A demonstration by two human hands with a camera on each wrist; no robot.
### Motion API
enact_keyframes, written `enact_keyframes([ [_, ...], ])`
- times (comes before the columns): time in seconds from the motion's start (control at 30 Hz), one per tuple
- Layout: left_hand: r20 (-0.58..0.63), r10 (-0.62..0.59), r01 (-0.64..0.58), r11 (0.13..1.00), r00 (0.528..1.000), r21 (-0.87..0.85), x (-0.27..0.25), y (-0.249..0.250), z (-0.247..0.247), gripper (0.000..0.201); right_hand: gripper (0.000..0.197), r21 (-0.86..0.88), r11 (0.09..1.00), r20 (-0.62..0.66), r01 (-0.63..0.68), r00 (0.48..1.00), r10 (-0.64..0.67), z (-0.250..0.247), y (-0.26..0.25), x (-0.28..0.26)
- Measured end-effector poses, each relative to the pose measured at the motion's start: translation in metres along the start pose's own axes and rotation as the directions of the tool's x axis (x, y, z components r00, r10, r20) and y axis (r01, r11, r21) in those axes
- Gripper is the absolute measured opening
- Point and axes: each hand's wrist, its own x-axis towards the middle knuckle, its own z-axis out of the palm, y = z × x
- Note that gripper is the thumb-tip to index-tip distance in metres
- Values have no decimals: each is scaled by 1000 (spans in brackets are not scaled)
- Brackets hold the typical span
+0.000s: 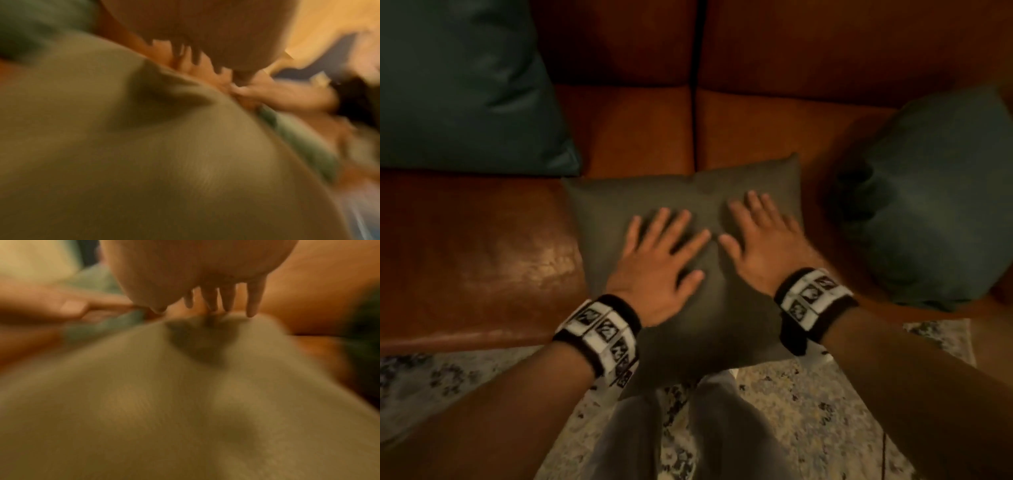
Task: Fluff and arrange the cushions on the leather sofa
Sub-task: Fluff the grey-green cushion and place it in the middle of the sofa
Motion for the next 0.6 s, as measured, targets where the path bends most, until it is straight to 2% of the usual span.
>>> enact_keyframes([
  [0.03, 105, 54, -60, 997, 993, 54, 9, -1, 8, 65, 66, -76, 996, 51, 47, 998, -44, 5, -3, 9],
  [0.07, 158, 27, -42, 995, 987, 94, 17, -9, 14, 66, 67, -120, 991, 83, 53, 996, -43, 9, 1, 17],
  [0.1, 146, -79, 64, 993, 986, 102, 23, -22, 19, 66, 68, -123, 992, 95, 17, 996, -5, 13, 11, 25],
  [0.13, 133, -246, 239, 969, 960, 68, 27, -37, 20, 64, 67, -94, 994, 98, -50, 993, 59, 14, 26, 32],
  [0.17, 144, -430, 434, 901, 891, 6, 27, -50, 17, 62, 67, -64, 991, 124, -117, 984, 125, 15, 41, 34],
  [0.23, 281, -717, 764, 636, 637, -110, 23, -78, 4, 60, 67, -32, 984, 183, -174, 967, 177, 12, 65, 34],
  [0.27, 325, -781, 844, 520, 533, -132, 22, -89, -6, 60, 66, -16, 986, 196, -168, 966, 168, 9, 69, 36],
  [0.3, 305, -806, 861, 494, 507, -124, 27, -93, -16, 61, 65, 12, 989, 185, -148, 972, 143, 3, 67, 39],
  [0.33, 218, -786, 814, 571, 579, -103, 37, -90, -21, 62, 65, 48, 993, 156, -104, 983, 96, -2, 58, 45],
  [0.37, 113, -670, 679, 730, 734, -79, 53, -82, -24, 61, 64, 70, 997, 117, -33, 993, 25, -6, 45, 52],
  [0.4, 69, -463, 467, 883, 883, -46, 71, -68, -22, 60, 64, 62, 996, 96, 63, 993, -69, -6, 30, 62],
  [0.43, 92, -243, 244, 970, 966, -5, 85, -49, -15, 60, 64, 30, 985, 110, 168, 979, -170, -5, 16, 72],
  [0.47, 180, -113, 114, 993, 977, 9, 96, -34, -6, 62, 65, -9, 968, 170, 249, 955, -244, -2, 5, 83],
  [0.5, 253, -115, 112, 993, 961, 29, 105, -27, -3, 63, 65, -34, 958, 249, 286, 930, -268, 0, 1, 93],
  [0.57, 342, -363, 360, 930, 867, 74, 112, -61, 11, 60, 68, -46, 974, 331, 224, 923, -197, 3, 18, 114],
  [0.6, 374, -486, 491, 866, 790, 88, 110, -82, 11, 62, 69, -37, 986, 357, 165, 924, -141, 2, 34, 123],
])
